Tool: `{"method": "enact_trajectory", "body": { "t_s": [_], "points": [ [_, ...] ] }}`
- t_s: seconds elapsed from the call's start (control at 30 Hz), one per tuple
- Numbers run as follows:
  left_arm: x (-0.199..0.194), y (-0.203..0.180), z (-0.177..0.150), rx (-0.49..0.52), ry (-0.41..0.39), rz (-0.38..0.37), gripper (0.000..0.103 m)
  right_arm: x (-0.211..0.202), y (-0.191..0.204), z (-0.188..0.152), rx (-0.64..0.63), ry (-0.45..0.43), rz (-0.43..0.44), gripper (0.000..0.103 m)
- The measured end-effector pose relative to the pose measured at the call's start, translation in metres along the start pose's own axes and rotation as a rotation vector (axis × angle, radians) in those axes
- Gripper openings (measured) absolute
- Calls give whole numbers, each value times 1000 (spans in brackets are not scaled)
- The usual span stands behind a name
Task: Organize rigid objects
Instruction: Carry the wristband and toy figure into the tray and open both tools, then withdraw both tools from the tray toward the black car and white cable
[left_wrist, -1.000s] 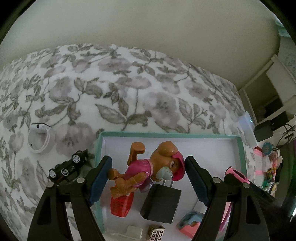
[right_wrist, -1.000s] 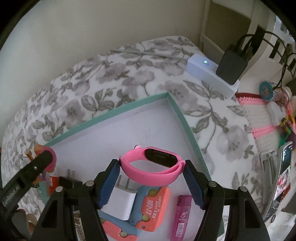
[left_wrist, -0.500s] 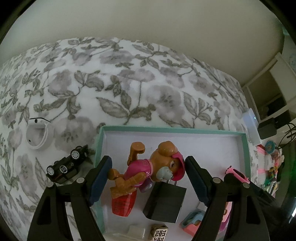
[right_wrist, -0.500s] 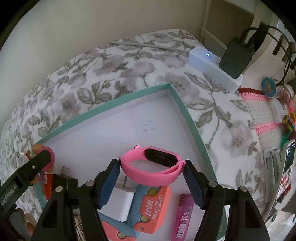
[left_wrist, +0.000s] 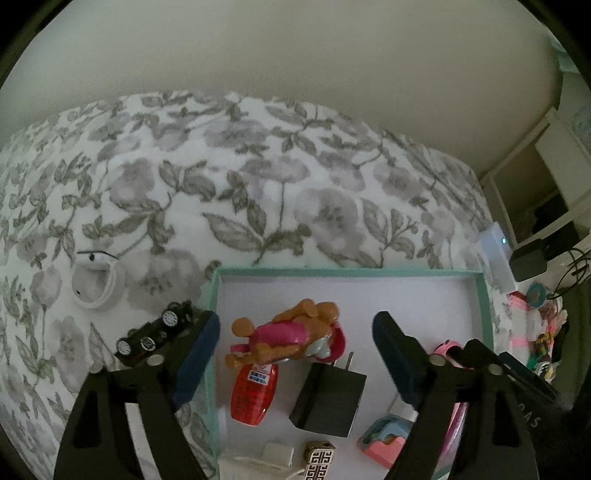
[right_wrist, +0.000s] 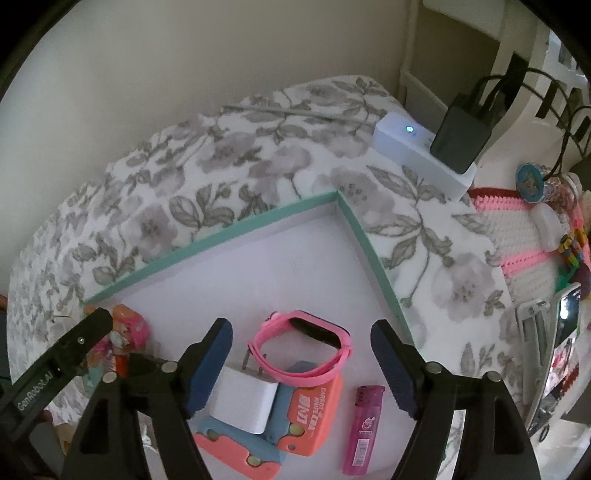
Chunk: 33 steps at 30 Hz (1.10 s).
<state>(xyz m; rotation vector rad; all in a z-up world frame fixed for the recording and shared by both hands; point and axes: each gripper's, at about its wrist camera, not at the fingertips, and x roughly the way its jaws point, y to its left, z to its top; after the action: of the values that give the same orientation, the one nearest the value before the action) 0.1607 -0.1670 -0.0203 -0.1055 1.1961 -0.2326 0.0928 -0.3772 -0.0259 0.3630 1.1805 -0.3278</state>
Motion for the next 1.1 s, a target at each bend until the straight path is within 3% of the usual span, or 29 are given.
{"method": "enact_trajectory", "body": {
  "t_s": [0.2, 0.3, 0.47, 0.63, 1.1],
  "points": [
    [-23, 3, 7, -4, -66, 5, 95, -26, -2, 7, 10, -67, 12, 81],
    [-32, 4, 8, 2, -100, 27, 95, -37, -2, 9, 13, -98, 11, 91],
    [-40, 11, 11, -7, -137, 54, 95, -38, -2, 10, 9, -102, 12, 92],
    [-41, 17, 11, -22, -144, 69, 95, -37, 0, 9, -5, -110, 17, 101],
    [-41, 25, 12, -43, -145, 93, 95, -33, 9, 8, -49, -104, 13, 102]
  ]
}}
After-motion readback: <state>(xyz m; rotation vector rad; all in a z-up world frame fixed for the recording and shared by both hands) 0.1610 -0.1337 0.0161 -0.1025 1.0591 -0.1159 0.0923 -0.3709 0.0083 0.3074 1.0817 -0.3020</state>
